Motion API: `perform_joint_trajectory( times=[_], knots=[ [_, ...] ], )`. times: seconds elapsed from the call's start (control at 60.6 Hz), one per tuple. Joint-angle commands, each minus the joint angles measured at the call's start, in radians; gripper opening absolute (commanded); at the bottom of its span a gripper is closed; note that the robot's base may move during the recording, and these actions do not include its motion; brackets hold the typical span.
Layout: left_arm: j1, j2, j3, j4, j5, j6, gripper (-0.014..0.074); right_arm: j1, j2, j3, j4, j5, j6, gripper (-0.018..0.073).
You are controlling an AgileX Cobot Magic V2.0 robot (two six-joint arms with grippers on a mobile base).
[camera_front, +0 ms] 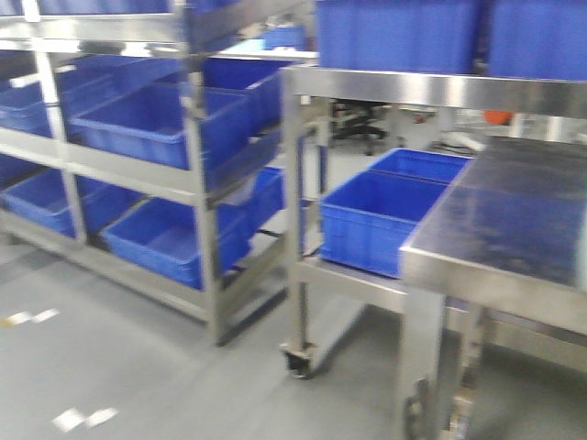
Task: Pick red cube and place on left shelf
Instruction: 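Turn the base away from the table holding the cube in the right gripper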
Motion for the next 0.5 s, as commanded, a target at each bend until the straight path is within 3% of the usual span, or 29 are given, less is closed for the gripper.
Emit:
perform_joint_trajectory(
  times=[0.0, 0.479],
  knots=[
    [-0.004, -0.016, 0.025, 0.0, -0.085, 0.0, 0.0102, -0.004, 0.01, -0.028, -0.011, -0.091, -0.006, 0.0052],
    [-0.004, -0.016, 0.025, 0.0, -0.085, 0.0, 0.0102, -0.004, 0.01, -0.028, -0.011, -0.091, -0.006, 0.0052]
  ],
)
